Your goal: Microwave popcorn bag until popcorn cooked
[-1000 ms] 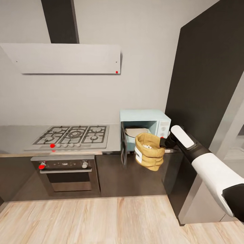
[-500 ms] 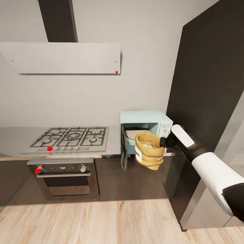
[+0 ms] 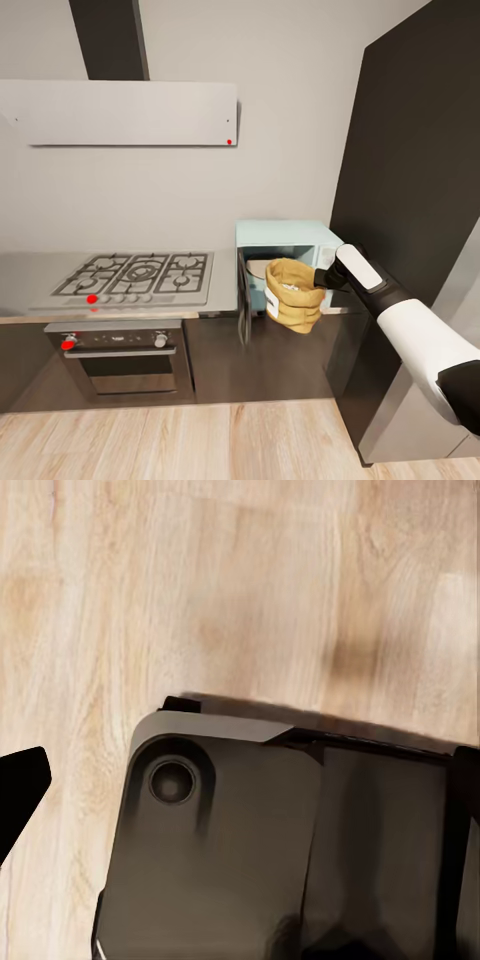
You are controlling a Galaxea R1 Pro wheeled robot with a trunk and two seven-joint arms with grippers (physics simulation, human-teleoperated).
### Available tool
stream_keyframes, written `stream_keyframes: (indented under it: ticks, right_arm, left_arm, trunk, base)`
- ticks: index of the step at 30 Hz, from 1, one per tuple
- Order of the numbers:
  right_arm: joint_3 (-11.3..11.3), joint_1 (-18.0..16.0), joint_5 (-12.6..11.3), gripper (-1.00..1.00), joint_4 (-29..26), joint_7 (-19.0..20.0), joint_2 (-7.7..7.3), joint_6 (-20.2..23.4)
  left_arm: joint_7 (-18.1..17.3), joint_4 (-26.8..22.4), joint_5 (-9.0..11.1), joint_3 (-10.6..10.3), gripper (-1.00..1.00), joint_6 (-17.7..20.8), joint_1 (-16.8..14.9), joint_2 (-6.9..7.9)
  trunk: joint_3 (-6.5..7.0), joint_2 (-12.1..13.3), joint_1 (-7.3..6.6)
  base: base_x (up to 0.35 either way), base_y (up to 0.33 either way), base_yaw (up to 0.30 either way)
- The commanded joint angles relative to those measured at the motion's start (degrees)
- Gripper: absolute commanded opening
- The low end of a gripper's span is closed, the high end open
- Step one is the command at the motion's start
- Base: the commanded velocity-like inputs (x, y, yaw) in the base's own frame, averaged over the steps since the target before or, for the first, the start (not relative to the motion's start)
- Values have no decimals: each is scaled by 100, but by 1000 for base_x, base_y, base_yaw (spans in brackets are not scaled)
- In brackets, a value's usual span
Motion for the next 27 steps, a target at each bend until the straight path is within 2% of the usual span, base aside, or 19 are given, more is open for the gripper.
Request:
stream_keyframes:
  ticks: [1, 5, 14, 19, 27]
  right_arm:
    - [29, -10, -55, -100, -8, -56, -7, 5]
    - [32, -11, -55, -100, -9, -56, -7, 1]
    - [33, -7, -55, -100, -18, -51, -7, 3]
    - [33, -7, -55, -100, -1, -50, -8, 5]
    - [33, -7, -55, -100, 15, -48, -7, 5]
  left_arm:
    - [7, 3, 7, 16, 100, -19, -5, -1]
    - [4, 2, 5, 10, 100, -19, -5, 1]
    - [4, 3, 4, 7, 100, -19, -5, 0]
    - [5, 4, 3, 7, 100, -19, -5, -1]
    - [6, 3, 4, 7, 100, -19, -5, 2]
  trunk:
    - [-13, -13, 7]
    - [-13, -13, 7]
    - [-13, -13, 7]
    - [-13, -13, 7]
    - [-13, -13, 7]
  base:
    - [340, 0, 0]
    - [230, 0, 0]
    - [16, 0, 0]
    - [241, 0, 0]
    - [21, 0, 0]
